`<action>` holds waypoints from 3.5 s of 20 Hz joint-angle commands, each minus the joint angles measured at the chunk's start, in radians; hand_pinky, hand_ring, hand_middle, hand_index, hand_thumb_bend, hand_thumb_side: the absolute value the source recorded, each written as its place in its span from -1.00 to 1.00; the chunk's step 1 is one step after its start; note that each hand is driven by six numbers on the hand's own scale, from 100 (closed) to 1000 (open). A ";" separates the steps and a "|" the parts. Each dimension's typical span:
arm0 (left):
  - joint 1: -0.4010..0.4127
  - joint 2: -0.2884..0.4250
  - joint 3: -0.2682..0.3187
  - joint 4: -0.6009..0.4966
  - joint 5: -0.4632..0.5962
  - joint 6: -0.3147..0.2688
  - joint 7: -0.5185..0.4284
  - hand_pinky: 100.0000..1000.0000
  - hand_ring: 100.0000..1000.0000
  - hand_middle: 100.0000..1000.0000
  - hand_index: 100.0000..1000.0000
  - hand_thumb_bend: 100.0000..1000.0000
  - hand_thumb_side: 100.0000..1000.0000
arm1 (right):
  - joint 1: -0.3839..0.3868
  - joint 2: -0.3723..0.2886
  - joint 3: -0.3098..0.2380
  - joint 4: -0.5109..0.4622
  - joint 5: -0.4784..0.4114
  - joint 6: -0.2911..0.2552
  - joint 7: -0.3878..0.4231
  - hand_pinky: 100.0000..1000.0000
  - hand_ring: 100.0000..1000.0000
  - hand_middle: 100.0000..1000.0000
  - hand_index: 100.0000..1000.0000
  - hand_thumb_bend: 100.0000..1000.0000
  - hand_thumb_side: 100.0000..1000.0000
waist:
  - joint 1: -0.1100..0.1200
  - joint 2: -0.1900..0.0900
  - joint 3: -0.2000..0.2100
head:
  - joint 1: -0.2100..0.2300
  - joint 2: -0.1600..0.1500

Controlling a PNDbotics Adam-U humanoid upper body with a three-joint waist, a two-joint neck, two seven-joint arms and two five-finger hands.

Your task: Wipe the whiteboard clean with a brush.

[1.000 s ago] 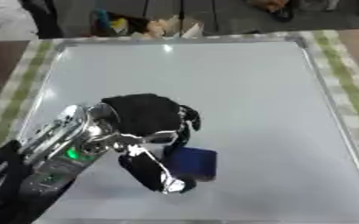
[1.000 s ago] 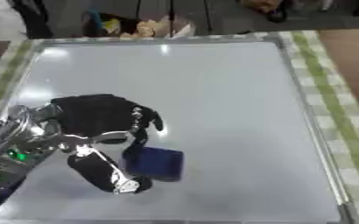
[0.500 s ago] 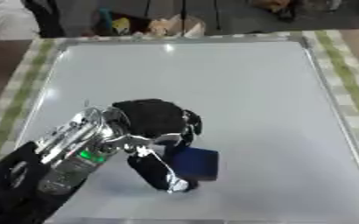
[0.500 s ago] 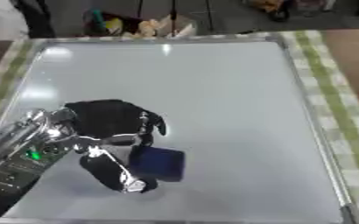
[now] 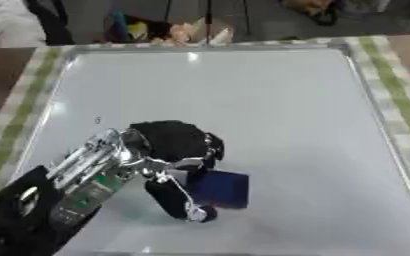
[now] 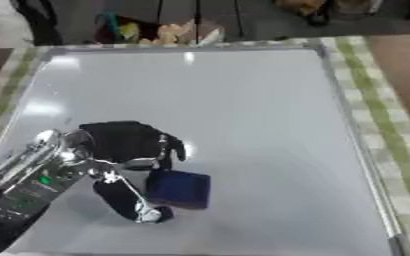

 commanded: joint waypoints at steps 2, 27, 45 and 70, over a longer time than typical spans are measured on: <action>-0.005 0.000 -0.001 0.017 -0.009 -0.011 0.050 -0.07 0.44 0.51 -0.40 -0.35 0.01 | -0.008 -0.015 -0.006 -0.015 -0.002 0.000 -0.001 0.56 0.45 0.04 0.60 -1.00 0.87 | -0.003 -0.018 -0.003 | -0.003 -0.015; 0.001 -0.021 -0.022 0.101 -0.013 -0.069 0.193 -0.22 0.34 0.29 -0.51 -0.43 -0.11 | -0.011 -0.009 -0.001 -0.015 0.003 0.001 0.004 0.56 0.45 0.03 0.60 -1.00 0.88 | -0.006 -0.012 0.000 | -0.008 -0.023; -0.005 -0.024 -0.022 0.086 0.001 -0.062 0.194 -0.27 0.30 0.26 -0.52 -0.44 -0.11 | -0.010 -0.008 0.002 -0.015 0.001 0.001 0.009 0.56 0.45 0.03 0.60 -1.00 0.88 | -0.004 -0.014 0.000 | -0.009 -0.028; -0.006 -0.035 -0.022 0.091 0.015 -0.033 0.213 -0.39 0.20 0.12 -0.55 -0.62 -0.24 | -0.010 -0.004 0.004 -0.015 0.003 0.005 0.013 0.56 0.45 0.03 0.60 -1.00 0.89 | -0.002 -0.013 -0.001 | -0.010 -0.035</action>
